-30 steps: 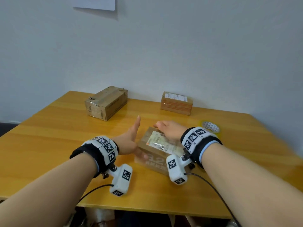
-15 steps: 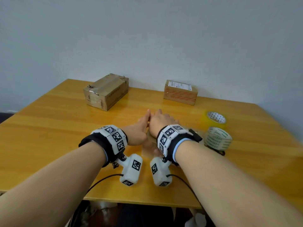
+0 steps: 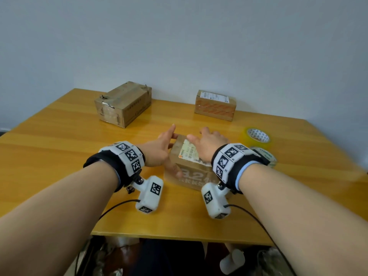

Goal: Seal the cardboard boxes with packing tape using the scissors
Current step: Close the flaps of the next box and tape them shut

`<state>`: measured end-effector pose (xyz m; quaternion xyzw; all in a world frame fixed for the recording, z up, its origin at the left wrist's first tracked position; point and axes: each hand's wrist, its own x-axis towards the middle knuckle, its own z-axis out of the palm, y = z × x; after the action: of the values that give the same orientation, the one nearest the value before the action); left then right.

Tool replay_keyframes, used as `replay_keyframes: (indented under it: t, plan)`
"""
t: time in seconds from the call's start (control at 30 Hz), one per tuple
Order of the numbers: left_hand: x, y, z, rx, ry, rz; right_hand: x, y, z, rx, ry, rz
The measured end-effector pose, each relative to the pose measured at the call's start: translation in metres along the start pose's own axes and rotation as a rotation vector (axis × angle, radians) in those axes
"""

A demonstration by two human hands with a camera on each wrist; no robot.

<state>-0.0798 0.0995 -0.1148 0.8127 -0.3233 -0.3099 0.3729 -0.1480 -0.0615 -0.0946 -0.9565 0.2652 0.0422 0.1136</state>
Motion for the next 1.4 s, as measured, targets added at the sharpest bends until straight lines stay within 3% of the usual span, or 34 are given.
replay_keyframes:
  t: [0.1, 0.27, 0.47, 0.6, 0.9, 0.97, 1.03, 1.17, 1.3, 1.4]
  plan:
    - [0.001, -0.004, -0.006, -0.021, -0.024, -0.006, -0.010, 0.017, -0.005, -0.048, -0.016, 0.083]
    - [-0.003, -0.002, -0.020, 0.006, 0.014, -0.045, -0.013, 0.031, -0.017, -0.015, -0.094, 0.063]
    - [0.006, 0.033, -0.002, 0.843, 0.001, -0.041, 0.008, 0.031, -0.006, 0.135, -0.025, 0.007]
    - [0.019, 0.047, 0.021, 0.977, -0.046, -0.080, 0.014, 0.040, -0.009, 0.177, -0.050, 0.017]
    - [0.012, 0.048, 0.023, 0.814, 0.084, -0.042, 0.026, 0.076, 0.003, 0.791, -0.149, 0.301]
    - [0.007, 0.046, 0.018, 0.708, 0.124, -0.026, 0.046, 0.086, 0.011, 0.948, -0.098, 0.266]
    - [0.002, 0.044, 0.012, 0.546, 0.160, -0.001, 0.019, 0.068, -0.018, 1.006, -0.036, 0.207]
    - [-0.003, 0.051, 0.016, 0.347, 0.163, 0.084, -0.020, 0.031, -0.073, 0.705, 0.228, -0.188]
    - [-0.004, 0.061, 0.026, 0.160, 0.160, 0.225, -0.022, 0.008, -0.083, 0.391, 0.288, -0.261]
    - [-0.005, 0.049, 0.026, 0.046, 0.190, 0.265, -0.017, 0.006, -0.083, 0.337, 0.300, -0.287]
